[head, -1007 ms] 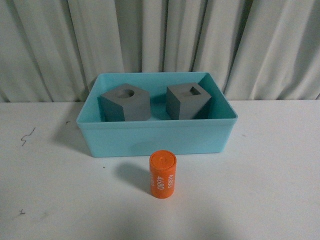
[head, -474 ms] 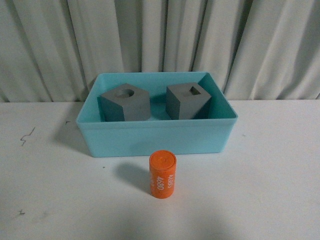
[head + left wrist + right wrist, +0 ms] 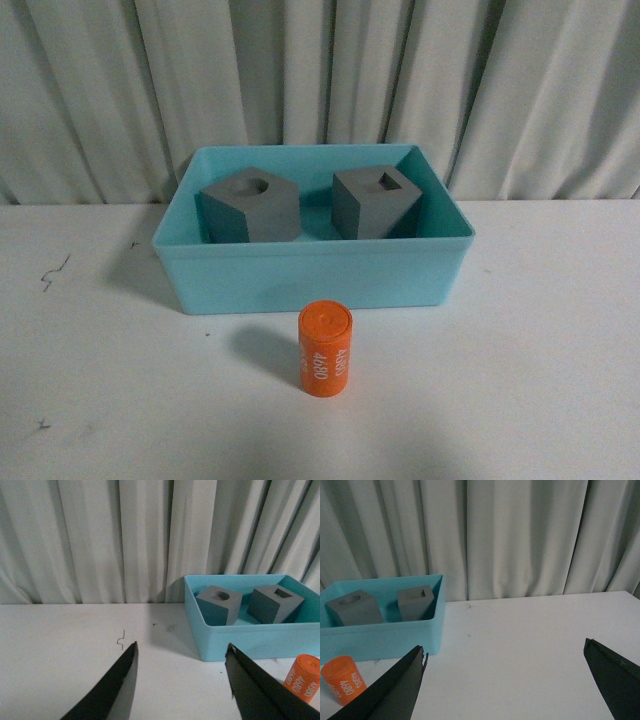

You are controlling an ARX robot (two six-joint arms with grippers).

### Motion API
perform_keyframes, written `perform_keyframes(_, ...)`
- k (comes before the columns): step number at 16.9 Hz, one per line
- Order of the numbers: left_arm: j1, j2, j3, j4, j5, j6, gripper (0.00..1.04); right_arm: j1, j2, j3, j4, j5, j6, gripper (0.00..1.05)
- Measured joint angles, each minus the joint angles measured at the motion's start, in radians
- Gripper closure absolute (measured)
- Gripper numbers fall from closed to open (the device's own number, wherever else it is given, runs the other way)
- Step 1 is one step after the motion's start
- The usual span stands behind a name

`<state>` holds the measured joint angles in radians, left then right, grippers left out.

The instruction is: Place gray and orange parts in blue box

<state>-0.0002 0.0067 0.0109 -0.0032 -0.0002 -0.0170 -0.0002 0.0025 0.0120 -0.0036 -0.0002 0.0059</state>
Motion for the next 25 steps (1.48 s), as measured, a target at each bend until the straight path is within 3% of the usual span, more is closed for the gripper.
perform_keyframes(3,0.000,0.000,0.000,0.000,0.000,0.000,0.21,0.000,0.002,0.000,-0.007,0.003,0.001,0.06)
perform_keyframes(5,0.000,0.000,0.000,-0.001,-0.002,0.000,0.06,-0.042,0.232,0.120,-0.214,0.079,0.091,0.06)
perform_keyframes(7,0.000,0.000,0.000,0.002,0.000,0.002,0.07,-0.202,0.507,0.225,-0.064,-0.006,0.105,0.06)
perform_keyframes(8,0.000,0.000,0.000,-0.001,0.000,0.002,0.07,-0.254,0.640,0.291,0.036,-0.109,0.086,0.06)
perform_keyframes(9,0.000,0.000,0.000,0.000,-0.001,0.002,0.07,-0.241,0.795,0.374,0.124,-0.227,0.017,0.06)
perform_keyframes(11,0.000,0.000,0.000,0.000,0.000,0.002,0.07,-0.142,1.072,0.497,0.141,-0.387,-0.113,0.06)
perform_keyframes(13,0.000,0.000,0.000,0.000,0.000,0.002,0.07,-0.049,1.205,0.544,0.107,-0.430,-0.188,0.06)
perform_keyframes(17,0.000,0.000,0.000,0.000,0.000,0.002,0.07,0.065,1.309,0.606,0.090,-0.440,-0.256,0.06)
perform_keyframes(19,0.000,0.000,0.000,0.000,0.000,0.002,0.07,0.183,1.430,0.694,0.074,-0.441,-0.326,0.06)
perform_keyframes(25,0.000,0.000,0.000,0.000,0.000,0.002,0.07,0.359,1.744,0.860,0.097,-0.330,-0.393,0.06)
